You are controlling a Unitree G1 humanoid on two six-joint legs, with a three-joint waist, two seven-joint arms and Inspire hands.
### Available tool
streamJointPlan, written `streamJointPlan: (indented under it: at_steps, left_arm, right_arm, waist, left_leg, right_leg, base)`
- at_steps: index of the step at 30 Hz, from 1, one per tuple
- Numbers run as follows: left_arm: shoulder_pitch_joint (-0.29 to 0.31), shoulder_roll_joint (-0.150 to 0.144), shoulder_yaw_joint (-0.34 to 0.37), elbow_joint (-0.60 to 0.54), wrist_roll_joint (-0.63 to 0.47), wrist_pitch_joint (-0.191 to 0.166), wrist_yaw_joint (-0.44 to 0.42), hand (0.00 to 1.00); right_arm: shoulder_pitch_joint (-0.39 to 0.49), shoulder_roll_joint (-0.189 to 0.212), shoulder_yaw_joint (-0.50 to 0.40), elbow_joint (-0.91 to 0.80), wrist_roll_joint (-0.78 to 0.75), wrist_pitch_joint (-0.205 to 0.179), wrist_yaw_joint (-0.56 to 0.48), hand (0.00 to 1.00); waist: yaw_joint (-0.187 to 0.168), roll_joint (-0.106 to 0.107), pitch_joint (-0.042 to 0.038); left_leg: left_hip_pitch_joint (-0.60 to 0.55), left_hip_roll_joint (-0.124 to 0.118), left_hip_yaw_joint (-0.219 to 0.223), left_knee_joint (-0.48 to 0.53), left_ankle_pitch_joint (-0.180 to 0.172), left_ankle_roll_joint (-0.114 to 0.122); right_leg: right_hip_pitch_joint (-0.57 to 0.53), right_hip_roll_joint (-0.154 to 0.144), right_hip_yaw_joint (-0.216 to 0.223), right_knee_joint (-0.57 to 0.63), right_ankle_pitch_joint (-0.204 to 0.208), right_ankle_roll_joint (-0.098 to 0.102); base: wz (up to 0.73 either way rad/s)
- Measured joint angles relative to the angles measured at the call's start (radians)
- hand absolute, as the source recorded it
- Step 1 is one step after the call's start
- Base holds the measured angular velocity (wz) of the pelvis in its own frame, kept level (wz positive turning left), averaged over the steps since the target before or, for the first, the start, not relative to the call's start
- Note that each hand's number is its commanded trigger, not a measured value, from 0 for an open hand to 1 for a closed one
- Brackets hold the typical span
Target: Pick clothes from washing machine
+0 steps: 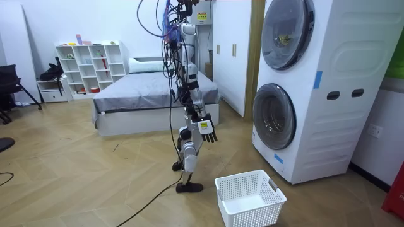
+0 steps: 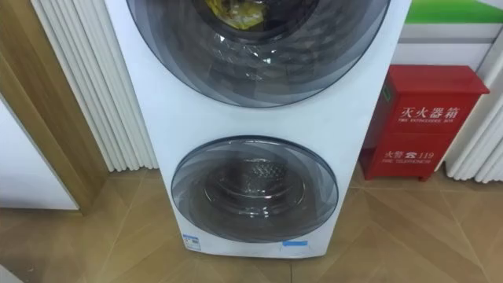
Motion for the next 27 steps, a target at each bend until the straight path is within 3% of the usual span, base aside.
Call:
streamJointPlan:
  at_steps: [11, 22, 25, 27]
  left_arm:
    - [0.0, -0.002, 0.0, 0.0, 0.003, 0.0, 0.028, 0.0]
    - [0.002, -0.002, 0.005, 0.002, -0.001, 0.0, -0.002, 0.0]
    - [0.005, -0.001, 0.029, -0.003, 0.008, 0.0, -0.021, 0.0]
    - [-0.003, 0.003, 0.049, -0.002, 0.012, 0.005, -0.028, 0.0]
  right_arm:
    - [-0.001, 0.001, -0.001, -0.001, -0.003, 0.002, 0.0, 0.0]
    - [-0.006, 0.0, -0.024, -0.002, -0.004, 0.002, -0.001, 0.0]
    - [-0.003, -0.002, -0.07, -0.089, -0.005, 0.03, -0.032, 0.0]
    - [-0.018, -0.016, -0.108, -0.25, 0.0, 0.042, -0.079, 0.0]
  waist:
    - [-0.001, -0.005, 0.0045]
    - [0.003, -0.004, 0.0007]
    - [0.003, -0.009, 0.0011]
    - [0.003, -0.012, 0.0021]
  left_leg:
    - [-0.002, 0.003, 0.0, 0.0, -0.01, 0.0]
    - [0.011, 0.002, 0.002, 0.001, -0.012, 0.001]
    - [0.012, 0.002, 0.001, 0.002, -0.012, 0.001]
    - [0.012, 0.001, -0.001, 0.003, -0.012, 0.002]
  right_leg:
    - [-0.003, 0.002, 0.001, 0.009, 0.0, 0.0]
    - [0.003, 0.001, 0.004, 0.01, 0.0, 0.0]
    - [0.004, 0.0, 0.004, 0.011, -0.001, 0.001]
    - [0.002, 0.0, 0.008, 0.012, -0.001, 0.001]
  base:
    - [0.0]
    - [-0.01]
    - [-0.01]
    - [-0.05]
